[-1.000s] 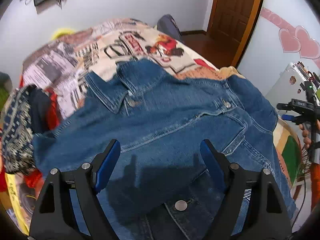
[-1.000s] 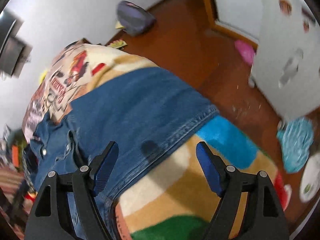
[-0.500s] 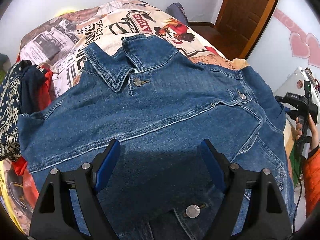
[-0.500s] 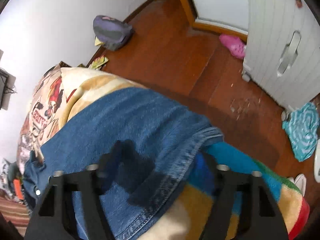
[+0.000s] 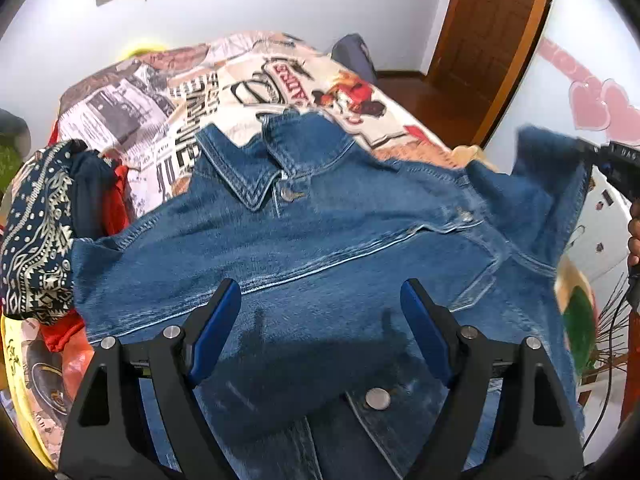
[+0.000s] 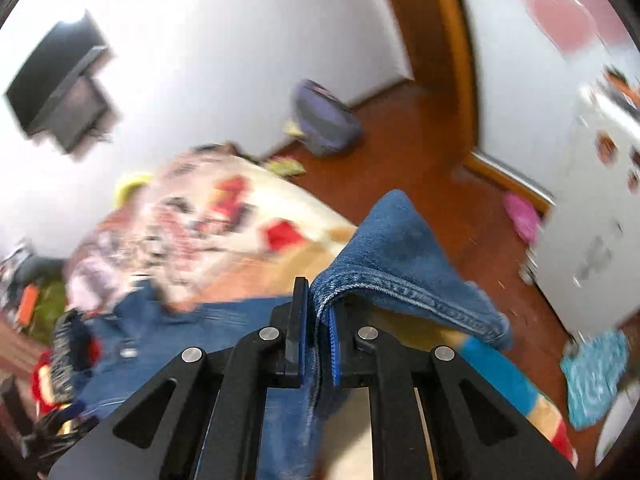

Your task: Fold large clothes

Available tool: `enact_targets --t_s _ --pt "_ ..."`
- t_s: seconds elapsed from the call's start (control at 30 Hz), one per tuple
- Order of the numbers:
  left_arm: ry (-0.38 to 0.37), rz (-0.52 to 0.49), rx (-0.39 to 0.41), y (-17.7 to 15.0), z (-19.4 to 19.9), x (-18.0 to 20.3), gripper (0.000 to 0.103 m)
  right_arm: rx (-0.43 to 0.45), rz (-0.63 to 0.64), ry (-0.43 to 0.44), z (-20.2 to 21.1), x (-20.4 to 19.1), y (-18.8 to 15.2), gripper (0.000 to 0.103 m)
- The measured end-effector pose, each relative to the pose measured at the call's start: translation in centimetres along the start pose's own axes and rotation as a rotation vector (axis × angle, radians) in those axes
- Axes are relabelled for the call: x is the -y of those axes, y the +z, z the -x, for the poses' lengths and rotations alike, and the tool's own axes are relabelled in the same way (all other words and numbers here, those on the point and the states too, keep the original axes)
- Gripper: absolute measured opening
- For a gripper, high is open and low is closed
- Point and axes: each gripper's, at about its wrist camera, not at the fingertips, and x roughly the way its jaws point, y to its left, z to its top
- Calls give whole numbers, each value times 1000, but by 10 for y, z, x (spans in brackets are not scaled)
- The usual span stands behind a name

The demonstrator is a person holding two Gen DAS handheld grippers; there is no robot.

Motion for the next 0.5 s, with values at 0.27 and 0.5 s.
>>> enact_targets --t_s 0.27,0.5 --pt "13 -42 62 -10 38 6 82 -127 121 191 -18 -82 -46 8" --pt "37 -83 65 -28 49 5 82 -360 179 166 -71 -95 -104 9"
